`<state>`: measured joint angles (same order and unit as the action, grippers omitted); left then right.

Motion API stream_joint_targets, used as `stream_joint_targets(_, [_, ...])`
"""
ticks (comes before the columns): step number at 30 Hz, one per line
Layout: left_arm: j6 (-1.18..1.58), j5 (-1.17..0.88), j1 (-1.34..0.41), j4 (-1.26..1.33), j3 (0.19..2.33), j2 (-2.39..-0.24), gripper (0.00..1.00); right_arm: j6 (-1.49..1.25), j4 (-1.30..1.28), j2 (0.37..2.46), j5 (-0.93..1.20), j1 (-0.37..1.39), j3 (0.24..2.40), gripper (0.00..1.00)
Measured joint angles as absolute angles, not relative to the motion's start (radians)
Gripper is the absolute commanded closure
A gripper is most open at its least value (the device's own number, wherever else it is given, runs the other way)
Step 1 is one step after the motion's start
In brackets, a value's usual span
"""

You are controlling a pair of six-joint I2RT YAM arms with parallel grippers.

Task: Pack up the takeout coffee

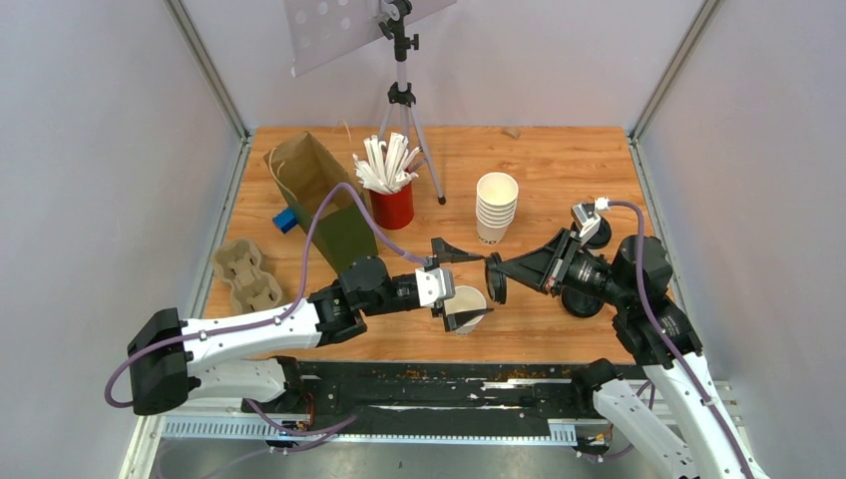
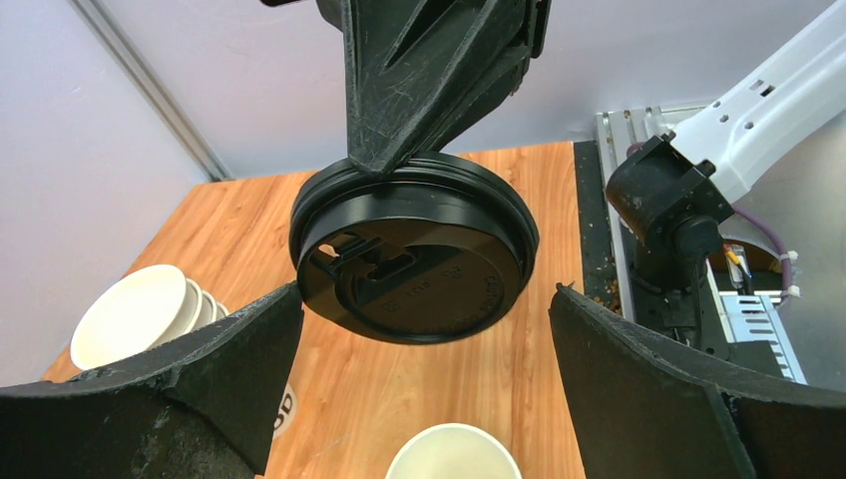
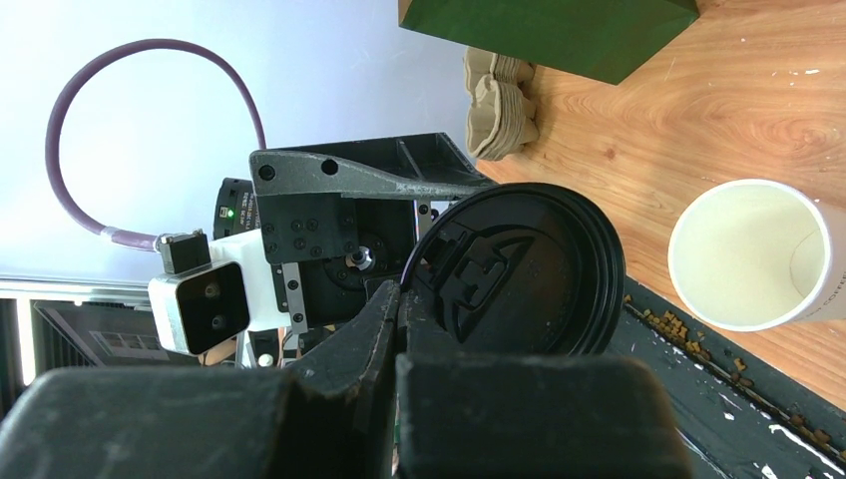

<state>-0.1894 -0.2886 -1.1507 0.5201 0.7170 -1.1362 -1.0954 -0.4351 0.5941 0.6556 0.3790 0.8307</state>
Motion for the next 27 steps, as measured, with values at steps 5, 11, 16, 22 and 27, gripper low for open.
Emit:
stream_joint_targets(5, [-0.200, -0.274, -1.151, 0.521, 0.717, -1.139, 0.00, -1.096, -0.433, 0.594, 0.655, 0.379, 0.826, 1.00])
stream_joint_targets(11, [-0.210, -0.268, -1.151, 0.525, 0.717, -1.140, 0.00, -1.097, -0.429, 0.594, 0.655, 0.386, 0.823, 1.00])
stream_joint_targets(16, [-0.210, -0.268, -1.151, 0.545, 0.717, -1.150, 0.02, -1.099, -0.427, 0.594, 0.654, 0.391, 0.823, 1.00])
stream_joint_targets(22, [-0.211, -0.268, -1.151, 0.552, 0.717, -1.155, 0.10, -1.101, -0.425, 0.594, 0.652, 0.392, 0.816, 1.00])
stream_joint_targets(27, [-0.213, -0.268, -1.151, 0.550, 0.717, -1.155, 0.14, -1.105, -0.422, 0.591, 0.646, 0.393, 0.812, 1.00])
